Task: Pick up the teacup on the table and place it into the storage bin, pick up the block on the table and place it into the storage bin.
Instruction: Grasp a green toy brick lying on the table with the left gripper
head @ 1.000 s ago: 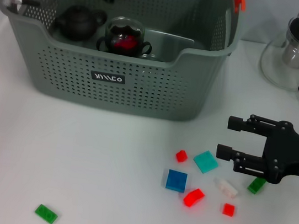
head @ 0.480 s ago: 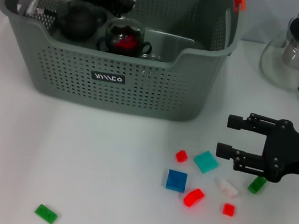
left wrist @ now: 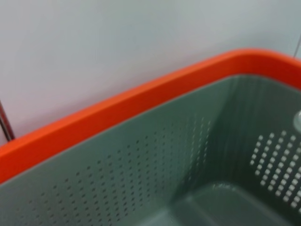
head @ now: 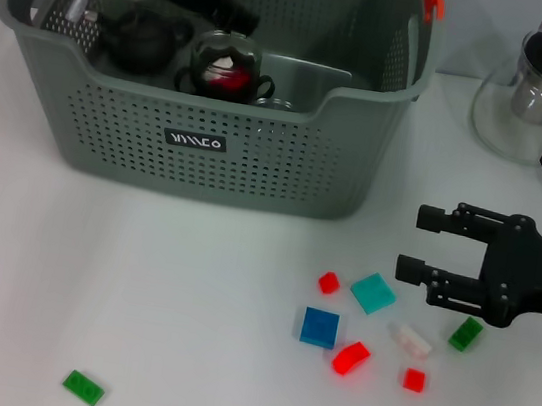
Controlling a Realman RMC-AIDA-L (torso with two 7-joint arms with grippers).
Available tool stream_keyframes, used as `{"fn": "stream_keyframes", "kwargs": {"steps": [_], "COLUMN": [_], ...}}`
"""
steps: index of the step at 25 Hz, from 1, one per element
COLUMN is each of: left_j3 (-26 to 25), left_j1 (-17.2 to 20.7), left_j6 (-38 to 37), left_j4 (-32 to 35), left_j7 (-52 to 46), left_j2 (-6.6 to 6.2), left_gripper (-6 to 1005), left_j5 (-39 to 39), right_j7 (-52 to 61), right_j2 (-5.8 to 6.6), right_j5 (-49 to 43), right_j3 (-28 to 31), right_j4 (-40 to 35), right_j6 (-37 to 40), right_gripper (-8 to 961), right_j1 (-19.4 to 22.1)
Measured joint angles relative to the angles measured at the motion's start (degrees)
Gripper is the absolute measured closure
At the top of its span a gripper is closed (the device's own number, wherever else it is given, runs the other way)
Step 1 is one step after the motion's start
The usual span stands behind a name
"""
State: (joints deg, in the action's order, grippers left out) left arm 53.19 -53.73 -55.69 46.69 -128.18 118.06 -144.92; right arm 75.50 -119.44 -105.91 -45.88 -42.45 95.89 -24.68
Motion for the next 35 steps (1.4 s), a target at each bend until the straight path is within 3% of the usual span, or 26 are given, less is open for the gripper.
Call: {"fn": "stream_keyframes", "kwargs": {"steps": [3,6,9,12,14,17,23,28,35], "left_j3": [-2.66,-6.69,-12.85,-21.56,-25.78,-31.09,-32.93,-33.75,-37.7], "left_j1": [3.86,9.92,14.9,18.17,20.08,25.74,34.51,37.08,37.28], "left_j6": [-3.72,-10.8,-22.46,-36.37,-42.77,-50.92,-54.71,-55.07,-55.2], "left_j4": [7.39,13.44,13.2,9.53,7.56,6.03,7.18,6.22,8.2], "left_j7": [2.5,11.49,21.91,28.84,33.1,44.56,60.19,70.14,76.29], "left_j2": [1.2,2.05,2.09,2.18,2.21,3.34,6.49,6.76,6.68], "left_gripper": [564,476,400,346,328,326,349,380,392], "left_j5": [6.12,20.8,37.94,45.53,45.53,42.0,27.38,15.78,9.08], "right_j7": [0.0,-0.12,-0.38,-0.2,-0.05,0.0,0.12,0.14,0.17], "right_j2": [0.0,0.0,0.0,0.0,0.01,0.0,0.0,0.0,0.0], "right_j5": [-0.01,0.02,-0.07,-0.04,0.03,0.03,0.04,-0.04,-0.25], "right_j3": [0.06,0.08,0.08,0.09,0.1,0.09,0.16,0.63,0.8], "right_j4": [0.01,0.0,0.01,0.01,-0.06,-0.11,-0.04,0.02,-0.06], "right_j6": [0.01,-0.03,-0.3,-0.45,-0.44,-0.34,-0.46,-0.49,-0.43], "right_gripper": [213,212,212,213,213,212,212,212,212], "right_j1": [0.01,-0.11,-0.24,-0.28,-0.33,-0.37,-0.43,-0.44,-0.47]}}
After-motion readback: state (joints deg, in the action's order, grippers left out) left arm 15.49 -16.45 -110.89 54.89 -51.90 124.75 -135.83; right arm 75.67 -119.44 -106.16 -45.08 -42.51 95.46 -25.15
